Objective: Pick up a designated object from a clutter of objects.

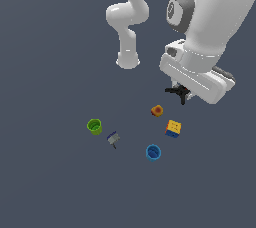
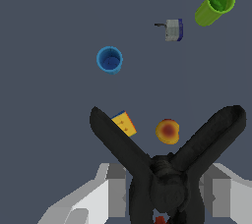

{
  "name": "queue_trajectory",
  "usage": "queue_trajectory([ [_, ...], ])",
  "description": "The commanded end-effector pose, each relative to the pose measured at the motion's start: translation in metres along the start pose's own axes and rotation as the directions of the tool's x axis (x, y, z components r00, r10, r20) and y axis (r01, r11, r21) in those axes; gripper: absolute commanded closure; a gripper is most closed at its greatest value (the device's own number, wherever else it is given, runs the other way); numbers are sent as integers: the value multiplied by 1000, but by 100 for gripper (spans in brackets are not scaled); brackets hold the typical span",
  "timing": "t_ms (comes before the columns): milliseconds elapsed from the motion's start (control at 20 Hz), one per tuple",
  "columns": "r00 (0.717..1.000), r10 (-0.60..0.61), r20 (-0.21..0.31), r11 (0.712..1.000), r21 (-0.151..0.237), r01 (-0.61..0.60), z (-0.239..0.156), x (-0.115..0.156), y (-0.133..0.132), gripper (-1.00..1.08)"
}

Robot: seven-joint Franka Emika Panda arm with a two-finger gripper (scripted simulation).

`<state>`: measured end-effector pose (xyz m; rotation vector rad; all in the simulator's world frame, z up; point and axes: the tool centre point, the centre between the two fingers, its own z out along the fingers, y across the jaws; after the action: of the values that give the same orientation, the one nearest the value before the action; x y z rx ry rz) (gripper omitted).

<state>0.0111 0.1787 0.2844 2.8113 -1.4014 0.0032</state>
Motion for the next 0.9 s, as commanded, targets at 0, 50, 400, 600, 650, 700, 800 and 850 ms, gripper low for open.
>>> queue_trajectory([
  [0, 1000, 0, 0, 1000, -1, 0, -24, -4, -2, 108],
  [50, 1000, 0, 0, 1000, -1, 0, -32, -6, -4, 108],
  [400, 1000, -1, 1, 1000, -1, 1, -74, -14, -11, 108],
  [600, 1000, -1, 2, 1000, -1, 1, -87, -16, -13, 108],
  [650, 1000, -1, 2, 1000, -1, 1, -89, -16, -14, 108],
  [700, 1000, -2, 2, 1000, -1, 2, -90, -17, -14, 108],
  [800, 1000, -2, 2, 1000, -1, 2, -91, -17, -15, 108],
  [850, 1000, -2, 2, 1000, -1, 2, -91, -17, -15, 108],
])
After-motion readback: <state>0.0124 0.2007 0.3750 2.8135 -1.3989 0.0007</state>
